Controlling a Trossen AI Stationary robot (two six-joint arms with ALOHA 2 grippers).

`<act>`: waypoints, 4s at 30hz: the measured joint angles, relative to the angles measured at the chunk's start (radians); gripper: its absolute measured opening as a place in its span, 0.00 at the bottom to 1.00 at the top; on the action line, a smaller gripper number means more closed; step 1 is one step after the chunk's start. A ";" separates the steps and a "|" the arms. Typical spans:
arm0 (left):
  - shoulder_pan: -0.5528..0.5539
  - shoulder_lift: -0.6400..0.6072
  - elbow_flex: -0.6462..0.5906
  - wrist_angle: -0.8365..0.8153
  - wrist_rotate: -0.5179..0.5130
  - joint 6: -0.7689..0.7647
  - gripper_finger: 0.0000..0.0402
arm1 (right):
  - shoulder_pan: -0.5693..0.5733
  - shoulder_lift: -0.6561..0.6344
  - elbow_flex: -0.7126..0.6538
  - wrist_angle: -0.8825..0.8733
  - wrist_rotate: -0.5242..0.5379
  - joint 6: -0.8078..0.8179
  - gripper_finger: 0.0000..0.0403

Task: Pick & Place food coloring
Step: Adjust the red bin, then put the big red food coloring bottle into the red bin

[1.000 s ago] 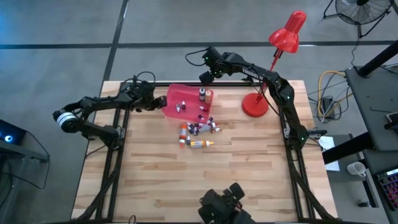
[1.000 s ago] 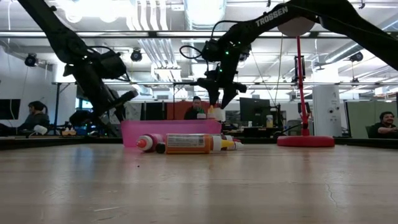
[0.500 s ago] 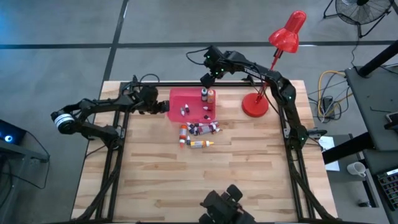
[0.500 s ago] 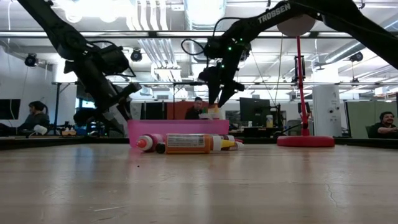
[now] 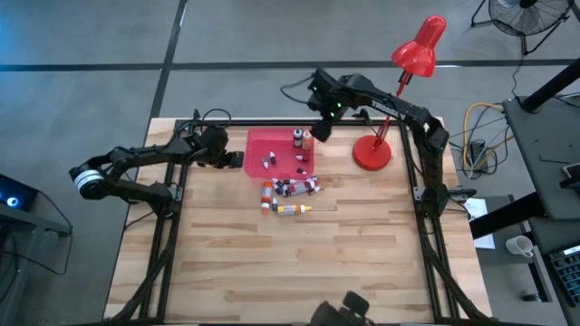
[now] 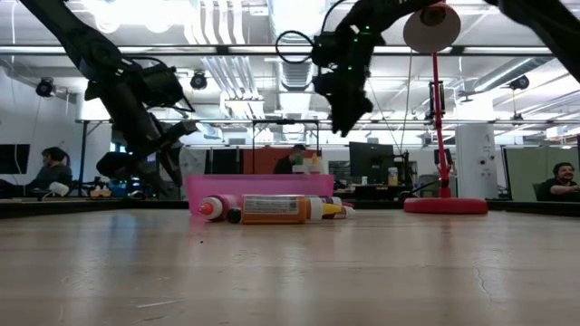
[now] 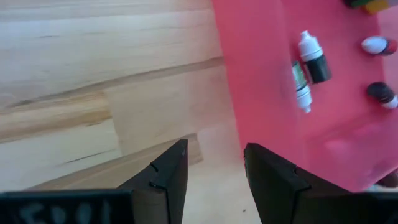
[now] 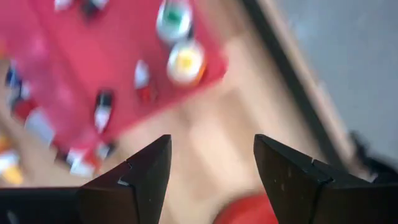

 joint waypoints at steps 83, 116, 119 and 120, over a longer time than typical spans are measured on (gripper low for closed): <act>0.000 -0.002 0.000 -0.112 0.008 0.178 0.33 | 0.341 -0.123 -0.707 0.662 0.005 -0.307 0.41; 0.000 -0.002 0.000 -0.109 0.005 0.165 0.33 | 0.357 -0.123 -0.834 0.878 -0.047 -0.274 0.38; 0.000 -0.002 0.000 -0.109 0.005 0.164 0.33 | 0.356 -0.123 -0.843 0.876 -0.047 -0.274 0.38; 0.000 -0.002 0.000 -0.110 0.005 0.164 0.33 | 0.356 -0.123 -0.847 0.875 -0.047 -0.275 0.38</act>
